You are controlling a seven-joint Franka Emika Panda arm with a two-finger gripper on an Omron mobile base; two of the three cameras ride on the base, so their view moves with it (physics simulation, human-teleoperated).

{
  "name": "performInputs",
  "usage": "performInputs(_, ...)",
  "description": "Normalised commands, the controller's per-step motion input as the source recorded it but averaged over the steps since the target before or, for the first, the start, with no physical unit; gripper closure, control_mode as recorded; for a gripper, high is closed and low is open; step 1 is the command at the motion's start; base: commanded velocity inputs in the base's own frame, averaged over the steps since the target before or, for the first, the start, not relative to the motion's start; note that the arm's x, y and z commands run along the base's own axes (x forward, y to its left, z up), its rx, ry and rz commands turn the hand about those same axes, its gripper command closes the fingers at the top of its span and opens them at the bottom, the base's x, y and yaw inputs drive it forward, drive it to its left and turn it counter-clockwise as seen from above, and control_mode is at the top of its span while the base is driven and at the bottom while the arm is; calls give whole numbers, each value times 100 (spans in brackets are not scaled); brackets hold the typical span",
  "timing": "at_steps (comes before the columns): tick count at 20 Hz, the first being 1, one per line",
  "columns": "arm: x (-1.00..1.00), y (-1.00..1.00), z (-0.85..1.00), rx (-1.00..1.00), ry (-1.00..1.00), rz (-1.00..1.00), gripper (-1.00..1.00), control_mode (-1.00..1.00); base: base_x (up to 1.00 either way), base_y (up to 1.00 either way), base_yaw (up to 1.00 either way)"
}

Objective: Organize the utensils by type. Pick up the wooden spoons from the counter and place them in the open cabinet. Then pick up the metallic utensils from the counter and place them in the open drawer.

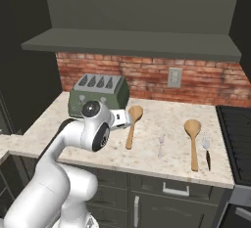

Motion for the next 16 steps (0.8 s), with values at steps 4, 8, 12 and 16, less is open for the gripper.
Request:
performInputs(4,59,-18,-11,2,1,0,-100,-100,0,0,0)
performInputs(8,51,-8,-18,3,1,0,-100,-100,0,0,0)
performInputs(12,43,-8,-24,6,3,0,-100,-100,0,0,0)
performInputs(16,34,-12,-24,6,7,0,-100,-100,0,0,0)
